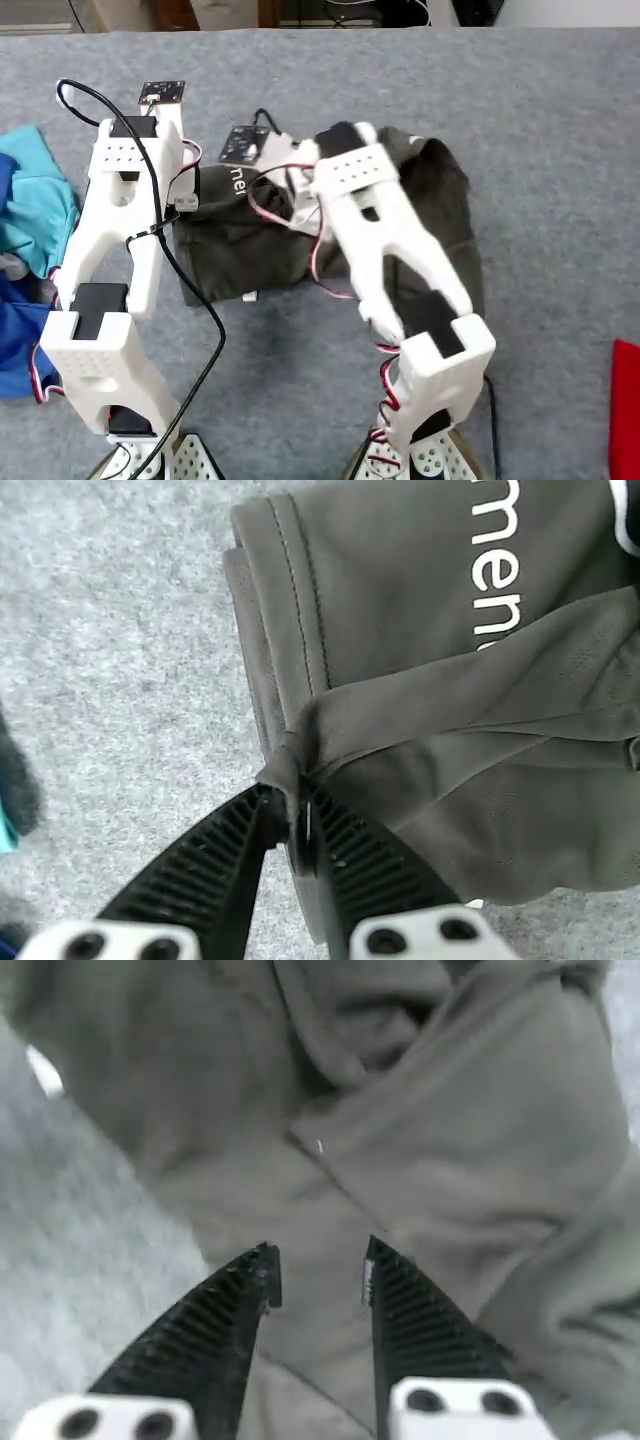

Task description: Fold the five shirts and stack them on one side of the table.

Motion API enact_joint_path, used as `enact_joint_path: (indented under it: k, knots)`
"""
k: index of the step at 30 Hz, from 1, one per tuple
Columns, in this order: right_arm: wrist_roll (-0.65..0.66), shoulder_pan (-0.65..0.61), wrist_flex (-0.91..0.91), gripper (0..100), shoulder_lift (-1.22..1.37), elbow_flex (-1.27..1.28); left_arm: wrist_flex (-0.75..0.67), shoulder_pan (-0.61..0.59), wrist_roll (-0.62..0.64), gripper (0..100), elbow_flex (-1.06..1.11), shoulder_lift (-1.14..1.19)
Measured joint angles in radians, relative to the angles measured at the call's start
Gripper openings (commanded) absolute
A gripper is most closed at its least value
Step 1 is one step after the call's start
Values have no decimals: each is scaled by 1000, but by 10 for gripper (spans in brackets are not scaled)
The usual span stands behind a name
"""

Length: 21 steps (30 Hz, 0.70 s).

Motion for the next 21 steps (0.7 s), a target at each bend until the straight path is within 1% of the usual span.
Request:
enact_joint_path:
  k: [4,7,11,21]
  knots:
    - [-66,-3,-74,153,3,20,0,0,0,19,0,0]
    - [-115,-3,-97,153,52,20,0,0,0,19,0,0]
    - [-175,-3,-104,153,101,18,0,0,0,19,0,0]
    - [-301,-34,-104,153,112,-3,0,0,0,19,0,0]
